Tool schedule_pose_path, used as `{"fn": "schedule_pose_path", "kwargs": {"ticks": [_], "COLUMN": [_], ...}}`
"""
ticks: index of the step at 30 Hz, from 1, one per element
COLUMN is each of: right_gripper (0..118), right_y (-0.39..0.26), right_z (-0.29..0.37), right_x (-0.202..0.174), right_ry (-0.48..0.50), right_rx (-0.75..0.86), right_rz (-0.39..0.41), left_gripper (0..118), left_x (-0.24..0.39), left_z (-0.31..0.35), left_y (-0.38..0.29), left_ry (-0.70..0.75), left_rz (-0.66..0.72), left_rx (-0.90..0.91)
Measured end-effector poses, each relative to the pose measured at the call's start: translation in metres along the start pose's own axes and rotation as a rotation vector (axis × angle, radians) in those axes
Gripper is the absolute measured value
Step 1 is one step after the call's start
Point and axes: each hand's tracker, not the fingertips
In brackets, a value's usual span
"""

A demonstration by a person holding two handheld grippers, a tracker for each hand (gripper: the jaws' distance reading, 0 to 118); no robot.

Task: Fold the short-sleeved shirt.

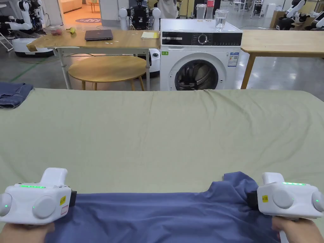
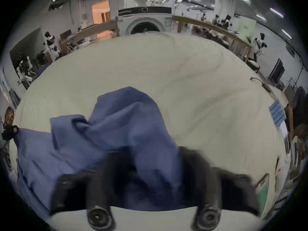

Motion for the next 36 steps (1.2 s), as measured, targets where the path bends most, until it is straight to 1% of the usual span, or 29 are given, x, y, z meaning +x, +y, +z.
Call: {"fn": "schedule_pose_path", "kwargs": {"ticks": [1, 2, 4, 6, 9, 11, 13, 14, 16, 18, 19, 21, 22, 24, 25, 26, 27, 28, 29, 30, 31, 32, 33, 36], "right_gripper": [0, 0, 0, 0, 0, 0, 0, 0, 0, 0, 0, 0, 0, 0, 0, 0, 2, 11, 48, 85, 108, 115, 115, 115], "right_y": [-0.002, -0.004, -0.005, -0.006, -0.015, -0.032, -0.055, -0.071, -0.104, -0.141, -0.162, -0.196, -0.212, -0.234, -0.235, -0.236, -0.236, -0.231, -0.221, -0.212, -0.202, -0.193, -0.182, -0.154], "right_z": [0.004, 0.009, 0.024, 0.058, 0.122, 0.163, 0.198, 0.213, 0.232, 0.240, 0.239, 0.226, 0.217, 0.200, 0.195, 0.195, 0.199, 0.207, 0.217, 0.225, 0.234, 0.244, 0.255, 0.275], "right_x": [0.003, 0.006, 0.011, 0.014, 0.018, 0.022, 0.025, 0.028, 0.033, 0.034, 0.034, 0.032, 0.031, 0.029, 0.029, 0.028, 0.025, 0.021, 0.016, 0.009, -0.002, -0.014, -0.027, -0.068], "right_ry": [0.024, 0.035, 0.064, 0.074, 0.120, 0.128, 0.145, 0.149, 0.148, 0.142, 0.131, 0.094, 0.082, 0.075, 0.076, 0.077, 0.072, 0.066, 0.066, 0.090, 0.121, 0.149, 0.173, 0.193], "right_rx": [0.006, 0.016, 0.030, 0.126, 0.245, 0.322, 0.376, 0.387, 0.394, 0.383, 0.372, 0.312, 0.289, 0.230, 0.213, 0.230, 0.255, 0.297, 0.320, 0.341, 0.379, 0.442, 0.501, 0.601], "right_rz": [-0.011, -0.026, -0.023, 0.018, 0.055, 0.095, 0.116, 0.128, 0.139, 0.151, 0.166, 0.186, 0.185, 0.157, 0.137, 0.121, 0.107, 0.098, 0.100, 0.106, 0.112, 0.127, 0.143, 0.174], "left_gripper": [0, 0, 0, 0, 0, 0, 0, 0, 0, 0, 0, 0, 0, 0, 0, 1, 15, 39, 79, 101, 109, 109, 109, 109], "left_x": [0.001, 0.003, 0.005, 0.003, -0.003, -0.009, -0.016, -0.019, -0.031, -0.038, -0.037, -0.041, -0.043, -0.044, -0.043, -0.040, -0.034, -0.026, -0.018, -0.009, 0.003, 0.015, 0.029, 0.066], "left_z": [0.003, 0.007, 0.023, 0.051, 0.098, 0.131, 0.162, 0.176, 0.182, 0.188, 0.187, 0.179, 0.173, 0.165, 0.164, 0.166, 0.173, 0.181, 0.189, 0.196, 0.204, 0.211, 0.217, 0.225], "left_y": [-0.001, -0.002, -0.003, -0.005, -0.009, -0.019, -0.037, -0.050, -0.077, -0.111, -0.129, -0.162, -0.175, -0.192, -0.196, -0.197, -0.194, -0.188, -0.180, -0.170, -0.157, -0.143, -0.127, -0.088], "left_ry": [-0.001, 0.001, 0.009, -0.008, -0.041, -0.059, -0.088, -0.096, -0.110, -0.134, -0.123, -0.101, -0.103, -0.118, -0.109, -0.097, -0.077, -0.044, -0.028, -0.035, -0.058, -0.081, -0.088, -0.125], "left_rz": [0.000, -0.002, -0.012, -0.008, 0.004, 0.014, 0.041, 0.036, 0.038, 0.038, 0.037, 0.046, 0.076, 0.133, 0.135, 0.140, 0.151, 0.148, 0.120, 0.100, 0.083, 0.066, 0.044, -0.007], "left_rx": [0.001, 0.004, 0.024, 0.088, 0.178, 0.243, 0.293, 0.287, 0.275, 0.234, 0.192, 0.122, 0.090, 0.058, 0.066, 0.072, 0.090, 0.131, 0.172, 0.214, 0.267, 0.327, 0.366, 0.436]}}
